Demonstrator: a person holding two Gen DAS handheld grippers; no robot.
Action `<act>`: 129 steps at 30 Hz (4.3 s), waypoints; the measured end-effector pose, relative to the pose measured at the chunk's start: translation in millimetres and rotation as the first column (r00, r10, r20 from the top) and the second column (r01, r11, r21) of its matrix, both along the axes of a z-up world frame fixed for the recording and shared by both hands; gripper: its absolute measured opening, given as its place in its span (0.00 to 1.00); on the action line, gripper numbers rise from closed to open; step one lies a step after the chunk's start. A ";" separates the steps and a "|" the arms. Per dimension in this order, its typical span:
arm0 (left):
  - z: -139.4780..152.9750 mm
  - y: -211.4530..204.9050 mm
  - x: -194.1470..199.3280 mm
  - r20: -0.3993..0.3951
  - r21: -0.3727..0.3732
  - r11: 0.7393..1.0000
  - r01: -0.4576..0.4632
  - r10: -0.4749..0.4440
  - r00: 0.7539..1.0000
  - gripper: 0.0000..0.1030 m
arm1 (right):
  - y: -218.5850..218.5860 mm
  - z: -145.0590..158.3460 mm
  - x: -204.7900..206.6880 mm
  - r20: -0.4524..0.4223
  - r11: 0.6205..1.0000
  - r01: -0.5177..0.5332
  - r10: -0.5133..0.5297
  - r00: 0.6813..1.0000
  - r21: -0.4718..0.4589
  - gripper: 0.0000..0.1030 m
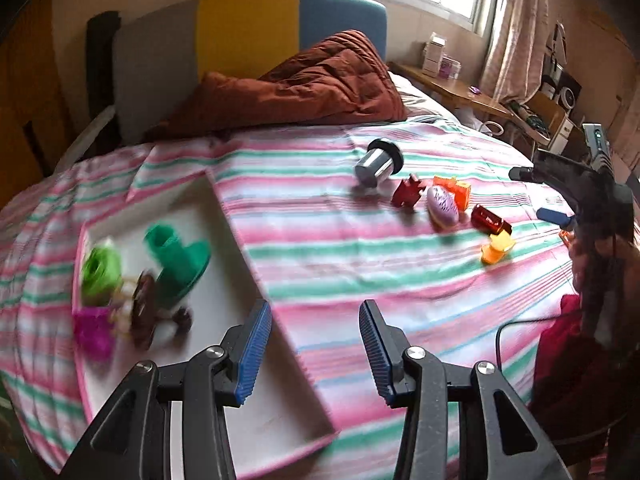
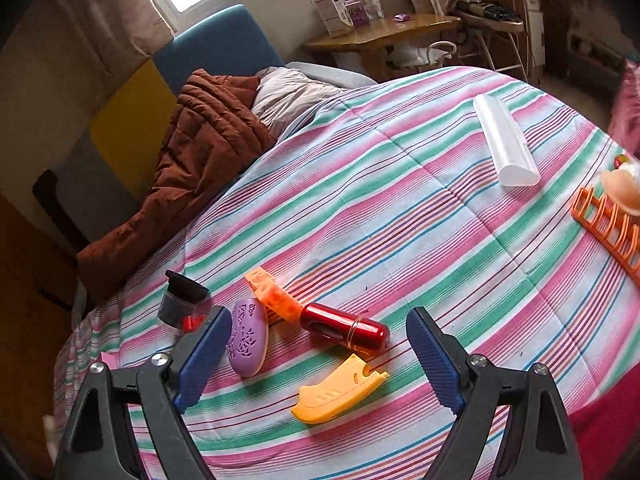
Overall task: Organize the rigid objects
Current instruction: 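Grasp the clear black-lidded cup with the left gripper and lift, then carry the black-lidded cup toward the tray with the left gripper while the right gripper grasps the red block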
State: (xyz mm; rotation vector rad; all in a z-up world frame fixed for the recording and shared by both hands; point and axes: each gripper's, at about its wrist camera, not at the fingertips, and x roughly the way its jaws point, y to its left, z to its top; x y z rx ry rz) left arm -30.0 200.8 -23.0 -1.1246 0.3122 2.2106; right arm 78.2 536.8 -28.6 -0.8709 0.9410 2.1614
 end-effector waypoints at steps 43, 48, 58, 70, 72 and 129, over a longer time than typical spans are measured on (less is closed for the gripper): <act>-45.0 175.0 -91.0 -0.050 -0.106 0.982 0.158 -0.164 0.985 0.43 | 3.5 -3.0 -10.5 -0.066 0.994 -0.071 0.066 0.996 -0.084 0.91; -18.4 137.1 -47.4 -0.143 -0.079 0.989 0.124 -0.134 0.981 0.43 | 4.7 -5.4 -9.7 -0.048 0.994 -0.063 0.059 0.997 -0.085 0.91; 11.1 86.4 10.5 -0.204 -0.056 0.993 0.106 -0.115 0.972 0.43 | 3.6 -10.4 -15.8 0.032 0.997 -0.058 0.059 0.998 -0.045 0.91; 19.3 47.4 35.2 -0.225 -0.060 0.995 0.081 -0.092 0.970 0.43 | 2.8 -14.3 -21.8 0.098 0.999 -0.053 0.052 0.994 0.001 0.91; 19.1 41.5 36.4 -0.219 -0.056 0.995 0.078 -0.088 0.972 0.43 | 3.4 -14.9 -21.9 0.098 0.999 -0.049 0.049 0.994 -0.002 0.91; -12.5 -97.3 8.1 -0.078 -0.028 0.985 -0.167 0.165 0.983 0.43 | -97.1 -55.4 -178.4 0.410 0.811 -0.572 0.483 0.774 0.124 0.33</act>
